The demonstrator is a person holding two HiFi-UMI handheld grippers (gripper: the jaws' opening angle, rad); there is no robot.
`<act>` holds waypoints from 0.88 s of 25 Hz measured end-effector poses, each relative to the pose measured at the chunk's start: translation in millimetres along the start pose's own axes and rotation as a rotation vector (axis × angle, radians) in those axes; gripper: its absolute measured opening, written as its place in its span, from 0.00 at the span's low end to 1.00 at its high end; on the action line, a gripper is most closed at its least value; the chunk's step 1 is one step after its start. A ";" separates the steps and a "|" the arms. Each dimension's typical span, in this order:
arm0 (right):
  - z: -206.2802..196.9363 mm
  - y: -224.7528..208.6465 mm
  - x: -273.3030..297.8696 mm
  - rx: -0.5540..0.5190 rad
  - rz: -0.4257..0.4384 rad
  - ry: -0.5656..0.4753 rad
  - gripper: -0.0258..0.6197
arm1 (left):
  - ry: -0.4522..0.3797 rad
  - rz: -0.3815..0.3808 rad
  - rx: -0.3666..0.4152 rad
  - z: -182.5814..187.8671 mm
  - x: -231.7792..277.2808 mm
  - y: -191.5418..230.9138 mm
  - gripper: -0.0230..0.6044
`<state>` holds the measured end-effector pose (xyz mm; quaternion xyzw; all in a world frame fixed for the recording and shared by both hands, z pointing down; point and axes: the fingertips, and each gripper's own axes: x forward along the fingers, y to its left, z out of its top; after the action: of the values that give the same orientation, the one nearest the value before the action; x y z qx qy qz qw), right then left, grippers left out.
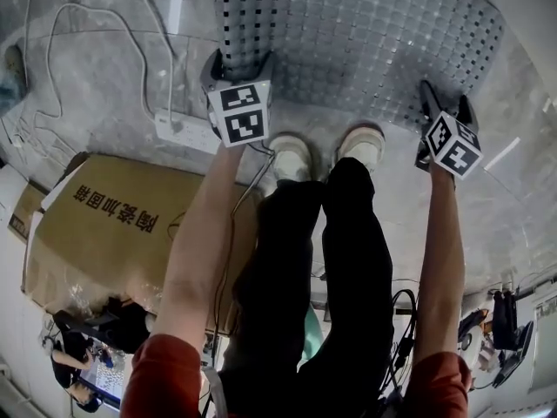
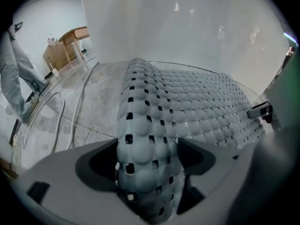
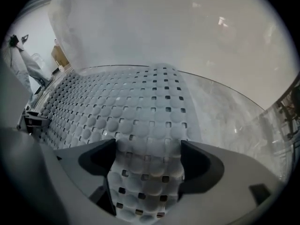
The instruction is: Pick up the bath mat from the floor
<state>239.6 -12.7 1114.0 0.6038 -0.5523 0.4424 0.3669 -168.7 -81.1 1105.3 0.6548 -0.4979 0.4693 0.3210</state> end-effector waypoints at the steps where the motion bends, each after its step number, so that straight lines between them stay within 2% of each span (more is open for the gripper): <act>1: -0.4 -0.1 -0.1 0.001 -0.002 0.001 0.73 | 0.005 -0.006 -0.004 -0.2 -0.7 -3.6 0.67; 4: -0.7 -0.2 0.2 0.003 -0.003 0.003 0.71 | 0.020 -0.018 -0.024 1.3 -3.6 -17.4 0.47; 6: 0.3 1.8 0.0 0.003 -0.001 0.003 0.69 | 0.026 -0.003 -0.036 2.6 -5.5 -21.8 0.42; 8: 1.3 7.4 -1.8 -0.010 0.002 0.003 0.64 | 0.033 0.005 -0.041 3.6 -7.5 -23.5 0.41; 11: 2.3 24.4 -5.1 -0.063 -0.001 0.002 0.40 | 0.043 -0.005 -0.037 4.3 -12.0 -25.7 0.40; 12: 3.3 29.1 -6.2 -0.078 -0.009 0.002 0.36 | 0.047 -0.012 -0.037 5.2 -13.8 -26.6 0.40; 15: 8.0 37.3 -15.8 -0.095 -0.027 -0.003 0.27 | 0.056 -0.040 -0.044 9.6 -22.3 -32.1 0.39; 20: 22.9 63.8 -43.9 -0.098 0.014 -0.038 0.13 | 0.090 -0.074 -0.090 14.0 -40.8 -37.1 0.37; 22: 28.9 73.3 -55.5 -0.087 0.030 -0.040 0.12 | 0.096 -0.086 -0.118 18.3 -50.8 -41.3 0.37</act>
<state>170.7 -29.5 1048.7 0.5876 -0.5871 0.4112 0.3754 -127.2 -67.2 1053.3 0.6322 -0.4802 0.4560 0.4022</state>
